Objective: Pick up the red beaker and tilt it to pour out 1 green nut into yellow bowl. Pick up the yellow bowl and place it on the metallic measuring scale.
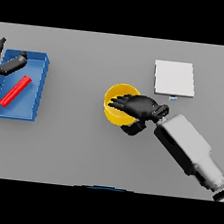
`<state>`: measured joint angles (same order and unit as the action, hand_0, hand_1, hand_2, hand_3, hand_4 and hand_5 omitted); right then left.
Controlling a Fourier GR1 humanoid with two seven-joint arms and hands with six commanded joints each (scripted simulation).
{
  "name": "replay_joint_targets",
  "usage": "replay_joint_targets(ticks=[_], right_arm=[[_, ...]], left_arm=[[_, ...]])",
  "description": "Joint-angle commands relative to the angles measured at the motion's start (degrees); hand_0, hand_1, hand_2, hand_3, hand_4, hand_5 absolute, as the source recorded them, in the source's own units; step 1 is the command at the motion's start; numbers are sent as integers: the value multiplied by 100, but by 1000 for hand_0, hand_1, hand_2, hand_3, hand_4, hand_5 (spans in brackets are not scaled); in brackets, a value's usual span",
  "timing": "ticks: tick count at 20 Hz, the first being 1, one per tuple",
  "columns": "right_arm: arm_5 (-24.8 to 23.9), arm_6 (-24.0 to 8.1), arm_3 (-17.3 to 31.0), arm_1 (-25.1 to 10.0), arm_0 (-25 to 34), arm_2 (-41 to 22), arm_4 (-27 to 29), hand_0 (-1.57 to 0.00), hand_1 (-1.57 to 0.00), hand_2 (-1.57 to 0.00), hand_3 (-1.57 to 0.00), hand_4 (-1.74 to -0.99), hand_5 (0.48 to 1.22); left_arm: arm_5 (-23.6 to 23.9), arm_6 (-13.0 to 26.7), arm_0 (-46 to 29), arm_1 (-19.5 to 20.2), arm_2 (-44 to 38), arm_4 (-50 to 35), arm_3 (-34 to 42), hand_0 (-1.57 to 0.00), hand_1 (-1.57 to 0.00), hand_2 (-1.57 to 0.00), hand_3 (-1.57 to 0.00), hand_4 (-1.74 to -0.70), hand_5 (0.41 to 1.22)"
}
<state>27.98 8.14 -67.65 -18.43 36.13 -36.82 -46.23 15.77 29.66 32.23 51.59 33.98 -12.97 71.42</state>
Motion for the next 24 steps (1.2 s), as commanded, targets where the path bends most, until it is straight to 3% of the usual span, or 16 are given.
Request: replay_joint_targets(ticks=[1, 3, 6, 8, 10, 12, 16, 19, 22, 24], right_arm=[[-39, -54, 102, 46, 87, -27, -61, -16, -40, -68, -94, -1339, 784], [-41, 57, 125, 30, 96, -108, -125, -258, -236, -233, -249, -1387, 900], [178, 2, 31, -23, 62, -149, -71, -891, -846, -814, -594, -1534, 1057], [338, 166, 64, -92, 88, -140, 25, -1136, -1107, -1086, -867, -1604, 1116], [405, 24, -69, -121, 27, -139, 79, -1292, -1274, -1261, -1019, -1649, 1154], [506, 8, -144, -156, 33, -118, 151, -1393, -1381, -1314, -1142, -1682, 1178], [487, 34, -251, -263, 27, -89, 182, -1498, -1493, -1453, -1181, -1717, 1203], [655, -109, -628, -389, 13, 55, 365, -1534, -1531, -1490, -1192, -1729, 1212], [878, -273, -1020, -597, 139, 194, 478, -1552, -1551, -1506, -1377, -1731, 1216], [1058, -416, -1280, -742, 212, 351, 598, -1559, -1558, -1529, -1348, -1728, 1218]], left_arm=[[21, 42, 15, -33, 36, 33, 0, 1, 1, 1, 1, -792, 725], [15, 7, -43, 62, -13, -3, 50, 1, 1, 1, 1, -793, 722], [15, 41, -15, 44, -9, -17, 94, 1, 1, 1, 1, -796, 726], [22, -12, -53, 60, -27, -28, 70, 1, 1, 1, 1, -799, 728], [22, 2, -48, 72, -17, -10, 80, 1, 1, 1, 1, -799, 727], [12, -60, -84, 97, -40, -42, 112, 1, 1, 1, 1, -802, 725], [71, 33, -74, 86, -22, -33, 202, 1, 1, 1, 1, -805, 725], [45, 52, -48, 114, -20, -12, 169, 1, 1, 1, 1, -801, 724], [48, 50, -70, 88, 17, -4, 208, 1, 1, 1, 1, -798, 721], [45, 76, -61, 113, -6, -29, 238, 1, 1, 1, 1, -798, 719]])
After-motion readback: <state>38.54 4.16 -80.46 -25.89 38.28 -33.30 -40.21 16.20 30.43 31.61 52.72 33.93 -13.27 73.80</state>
